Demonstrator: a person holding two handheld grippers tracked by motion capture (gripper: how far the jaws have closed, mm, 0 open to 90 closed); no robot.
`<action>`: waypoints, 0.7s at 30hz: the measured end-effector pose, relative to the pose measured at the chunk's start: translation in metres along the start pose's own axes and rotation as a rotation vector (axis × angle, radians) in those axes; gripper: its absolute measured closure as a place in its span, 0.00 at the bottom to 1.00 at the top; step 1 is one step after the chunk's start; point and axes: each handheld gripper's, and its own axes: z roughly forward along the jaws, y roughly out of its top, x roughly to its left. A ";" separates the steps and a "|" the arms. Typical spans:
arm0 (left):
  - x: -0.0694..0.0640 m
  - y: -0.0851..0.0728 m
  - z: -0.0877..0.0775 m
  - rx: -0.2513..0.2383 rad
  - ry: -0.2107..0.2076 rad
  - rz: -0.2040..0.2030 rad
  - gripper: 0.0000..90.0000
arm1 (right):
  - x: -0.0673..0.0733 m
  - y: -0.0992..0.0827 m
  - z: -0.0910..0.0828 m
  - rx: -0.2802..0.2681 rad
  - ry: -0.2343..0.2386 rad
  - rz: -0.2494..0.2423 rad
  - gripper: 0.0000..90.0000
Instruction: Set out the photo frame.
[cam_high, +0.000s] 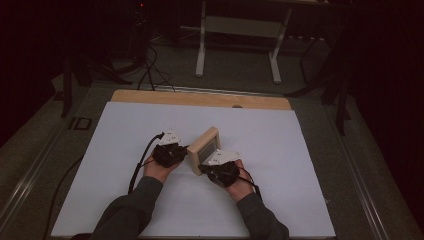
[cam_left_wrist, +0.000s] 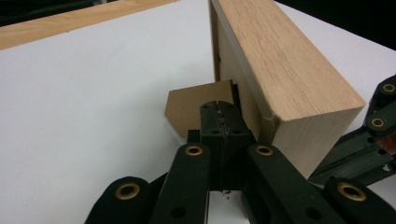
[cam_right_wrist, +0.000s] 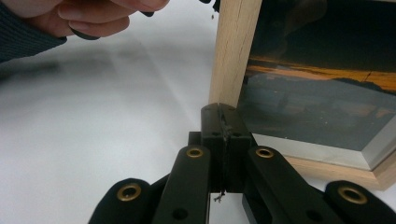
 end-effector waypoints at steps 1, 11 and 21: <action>0.001 0.000 0.000 0.000 0.003 -0.002 1.00 | 0.000 0.000 0.001 0.000 0.000 0.000 1.00; 0.007 0.002 0.003 0.005 0.021 -0.016 1.00 | 0.002 0.006 0.010 -0.006 -0.008 -0.001 1.00; 0.010 -0.001 0.005 0.017 0.027 -0.022 1.00 | 0.001 0.011 0.013 -0.008 -0.008 0.000 1.00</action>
